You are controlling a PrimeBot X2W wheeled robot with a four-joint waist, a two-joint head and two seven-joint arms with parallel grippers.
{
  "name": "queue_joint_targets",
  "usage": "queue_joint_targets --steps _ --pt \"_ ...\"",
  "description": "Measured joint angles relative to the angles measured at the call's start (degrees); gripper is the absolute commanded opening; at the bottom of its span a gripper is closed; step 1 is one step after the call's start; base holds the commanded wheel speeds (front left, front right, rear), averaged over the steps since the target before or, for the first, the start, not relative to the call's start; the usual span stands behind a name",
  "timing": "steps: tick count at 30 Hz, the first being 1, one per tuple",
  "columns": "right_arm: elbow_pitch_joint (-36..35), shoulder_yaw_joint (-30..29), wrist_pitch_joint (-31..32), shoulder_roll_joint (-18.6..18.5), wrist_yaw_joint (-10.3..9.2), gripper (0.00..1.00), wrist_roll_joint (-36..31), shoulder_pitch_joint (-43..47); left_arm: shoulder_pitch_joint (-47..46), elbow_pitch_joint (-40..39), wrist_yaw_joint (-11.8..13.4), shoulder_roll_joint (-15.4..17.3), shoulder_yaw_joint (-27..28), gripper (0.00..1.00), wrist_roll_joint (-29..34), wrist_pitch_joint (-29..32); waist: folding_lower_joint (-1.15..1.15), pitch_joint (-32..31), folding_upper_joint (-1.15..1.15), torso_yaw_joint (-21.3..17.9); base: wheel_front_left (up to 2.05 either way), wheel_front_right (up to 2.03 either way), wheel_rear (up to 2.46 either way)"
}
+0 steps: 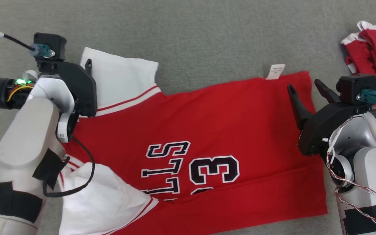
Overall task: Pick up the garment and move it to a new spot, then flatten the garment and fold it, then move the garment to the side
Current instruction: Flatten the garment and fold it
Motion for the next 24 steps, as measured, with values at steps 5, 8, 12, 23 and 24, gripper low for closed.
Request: queue_joint_targets --steps 5,8,12,23,24 --pt "0.4 0.1 -0.6 -0.1 0.00 1.00 0.4 0.0 -1.7 2.6 0.5 1.2 0.0 1.00 0.6 1.4 0.00 1.8 0.00 -2.2 0.00 0.00 0.00" --pt "0.5 0.0 -0.8 0.1 0.00 1.00 0.4 0.0 -2.3 3.3 0.5 1.6 0.1 1.00 0.5 1.4 -0.02 2.4 0.00 -3.1 0.00 0.00 0.00" --pt "1.3 0.3 -0.9 0.6 0.00 1.00 0.4 0.0 -2.8 4.0 0.2 1.9 -0.1 0.89 0.4 2.0 -0.02 2.5 0.00 -3.6 0.00 0.00 0.00" --pt "0.7 0.6 -0.1 -0.3 0.00 1.00 0.7 0.0 -3.6 4.4 -2.3 1.9 -0.9 0.00 -1.2 3.1 -0.02 2.7 -0.01 -4.1 0.00 0.00 0.00" --pt "0.7 0.8 0.2 -0.6 0.00 1.00 0.8 -0.1 -3.6 4.3 -2.2 1.9 -0.9 0.00 -1.2 3.0 -0.02 2.7 -0.01 -4.1 0.00 0.00 0.00"
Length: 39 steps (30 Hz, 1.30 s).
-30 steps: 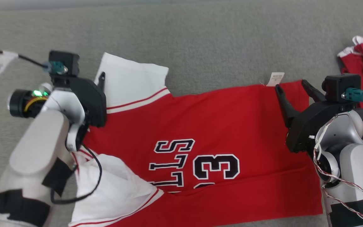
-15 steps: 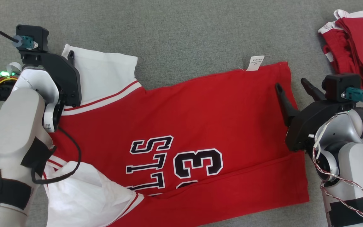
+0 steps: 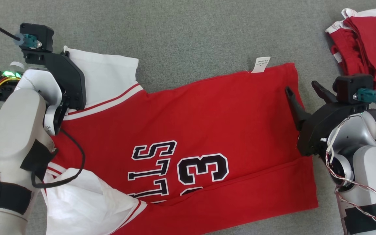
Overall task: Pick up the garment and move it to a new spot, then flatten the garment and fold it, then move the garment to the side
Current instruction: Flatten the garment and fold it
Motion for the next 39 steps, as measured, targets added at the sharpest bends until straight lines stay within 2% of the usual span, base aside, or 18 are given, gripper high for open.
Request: queue_joint_targets --steps 4,11,19,28,30,31,32,33,34,36,39 --pt "0.8 0.5 1.2 -1.2 0.00 1.00 -1.3 -1.9 0.1 -0.9 0.3 0.3 0.6 0.00 -0.6 -0.6 0.00 0.2 0.00 0.1 0.00 0.00 0.00" --pt "5.0 1.3 3.9 -4.5 0.00 1.00 -6.6 -7.5 1.7 -4.5 -1.0 1.7 1.9 0.00 -3.3 -0.7 0.00 0.4 0.00 1.2 0.00 0.00 0.00" --pt "10.2 4.1 7.8 -6.8 0.00 1.00 -3.7 -11.4 3.5 -7.7 -0.3 2.3 2.0 0.00 -3.9 0.3 0.00 0.1 0.00 2.4 0.00 0.00 0.00" --pt "17.9 7.8 8.8 -8.6 0.00 1.00 -0.8 -16.3 4.5 -10.9 0.7 2.4 1.8 0.00 -4.5 1.4 0.00 0.7 0.00 3.2 0.00 0.00 0.00" --pt "19.3 8.7 9.0 -9.1 0.00 0.93 0.0 -17.4 4.5 -11.4 0.8 2.4 1.8 0.00 -4.6 1.5 0.00 1.0 0.00 3.4 0.00 0.00 0.00" --pt "19.9 9.0 9.0 -9.4 0.00 0.77 0.5 -17.8 4.5 -11.6 1.0 2.4 1.7 0.00 -4.7 1.6 0.00 1.1 0.00 3.5 0.00 0.00 0.00" --pt "20.3 9.4 9.1 -9.5 0.00 0.77 1.0 -18.2 4.5 -11.8 1.1 2.4 1.7 0.00 -4.7 1.8 0.00 1.2 -0.01 3.6 0.00 0.00 0.00" --pt "21.1 9.8 9.1 -9.5 0.00 0.70 1.4 -18.7 4.5 -11.9 1.1 2.4 1.7 0.00 -4.7 1.9 0.00 1.3 0.00 3.7 0.00 0.00 0.00" --pt "21.5 10.2 9.3 -9.6 0.00 0.53 2.0 -19.0 4.5 -12.1 1.1 2.4 1.6 0.00 -4.8 2.0 0.00 1.4 -0.01 3.7 0.00 0.00 0.00" --pt "22.2 11.1 9.5 -9.8 0.00 0.43 2.7 -19.6 4.5 -12.2 1.1 2.5 1.7 0.00 -4.9 2.0 0.00 1.5 -0.01 3.9 0.00 0.00 0.00" --pt "22.9 12.2 8.9 -10.0 0.00 0.00 3.5 -20.1 4.5 -12.4 1.1 2.5 1.7 0.00 -5.2 1.9 0.00 1.6 0.00 4.0 0.00 0.00 0.00"
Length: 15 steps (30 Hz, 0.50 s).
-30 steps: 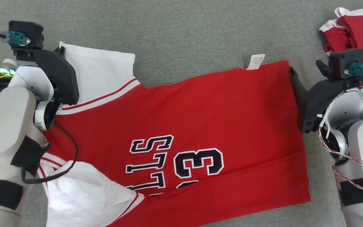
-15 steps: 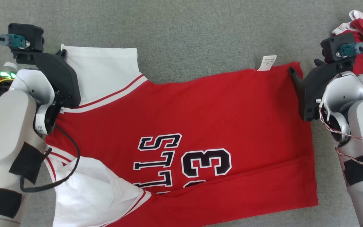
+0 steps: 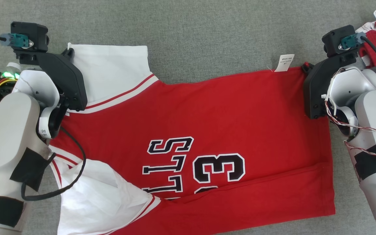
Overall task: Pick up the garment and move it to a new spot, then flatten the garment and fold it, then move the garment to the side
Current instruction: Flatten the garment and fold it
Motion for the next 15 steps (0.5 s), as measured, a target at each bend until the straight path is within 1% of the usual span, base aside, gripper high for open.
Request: queue_joint_targets --steps 3,6,7,12,15 --pt "0.2 0.3 -0.8 -0.2 0.00 0.00 0.2 0.0 0.1 -0.1 0.0 0.0 0.1 0.00 -0.1 -0.9 0.00 -0.1 0.00 0.1 0.00 0.00 0.00" --pt "0.7 0.1 -3.0 -0.5 0.00 0.00 0.2 0.1 0.6 -0.3 -0.1 -0.1 0.8 0.00 -0.6 -3.9 0.00 -0.9 0.00 0.1 0.00 0.00 0.00" --pt "0.7 0.1 -3.0 -0.5 0.00 0.00 0.2 0.1 0.6 -0.3 -0.1 -0.1 0.8 0.00 -0.6 -3.9 0.00 -0.9 0.00 0.1 0.00 0.00 0.00" --pt "0.9 -1.1 -6.2 -0.1 0.00 0.00 -0.1 1.9 3.5 -1.8 0.9 0.3 2.3 0.00 -0.5 -11.4 0.00 -2.8 0.00 0.1 0.00 0.00 0.00" --pt "0.4 -1.6 -8.0 -0.1 0.00 0.00 0.0 4.1 7.4 -3.7 1.6 -0.1 3.2 0.00 -0.6 -16.3 0.00 -4.3 0.00 0.2 0.00 0.00 0.00"
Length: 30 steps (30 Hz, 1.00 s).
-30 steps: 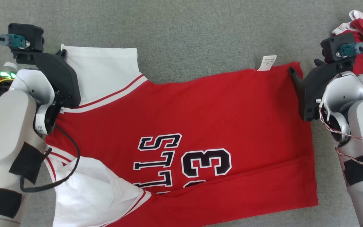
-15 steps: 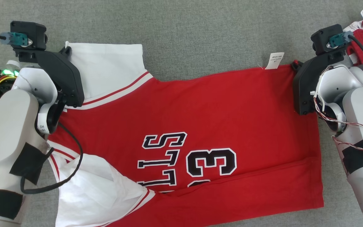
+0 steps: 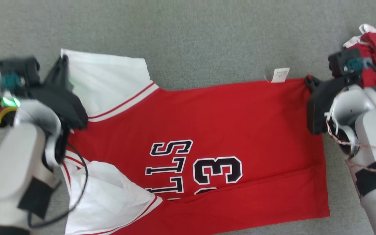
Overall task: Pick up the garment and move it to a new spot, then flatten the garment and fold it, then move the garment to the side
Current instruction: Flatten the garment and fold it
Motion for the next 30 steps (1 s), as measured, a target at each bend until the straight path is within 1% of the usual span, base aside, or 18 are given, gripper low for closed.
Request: queue_joint_targets --steps 5,8,11,14,19,23,30 --pt "-2.4 -2.2 -3.3 -0.6 0.00 0.00 0.1 4.8 8.4 -5.4 1.7 -1.7 1.3 0.00 -1.2 -7.7 -0.01 -2.7 0.00 0.8 0.00 0.00 0.00" --pt "-5.2 -3.2 -6.7 -1.2 0.00 0.00 0.2 8.0 13.8 -9.1 3.0 -2.9 1.8 0.00 -1.6 -11.7 -0.01 -4.2 0.00 1.7 0.00 0.00 0.00" --pt "-7.4 -4.8 -8.3 -1.9 0.00 0.00 0.9 12.3 19.4 -13.0 4.0 -4.2 1.2 0.00 -1.7 -14.0 -0.01 -5.7 0.00 2.7 0.00 0.00 0.00" --pt "-10.2 -6.5 -8.5 -1.9 0.00 0.00 0.9 17.4 24.9 -16.0 4.3 -4.7 0.4 0.00 -1.9 -15.0 -0.01 -7.2 0.00 3.9 0.00 0.00 0.00" --pt "-15.3 -8.6 -6.6 -1.9 0.00 0.00 0.8 24.3 32.7 -20.8 6.0 -5.0 0.3 0.00 -2.9 -16.0 -0.01 -9.5 0.00 5.5 0.00 0.00 0.00" --pt "-18.5 -7.2 -4.1 -2.6 0.00 0.00 0.7 27.3 38.0 -23.7 7.0 -5.6 0.5 0.00 -5.1 -15.9 -0.02 -11.0 -0.01 6.5 0.00 0.00 0.00" --pt "-20.1 -5.5 0.8 -5.3 0.00 0.00 0.8 30.9 42.9 -26.7 7.5 -6.5 0.8 0.00 -7.4 -15.4 -0.02 -12.1 0.00 8.1 0.00 0.00 0.00"
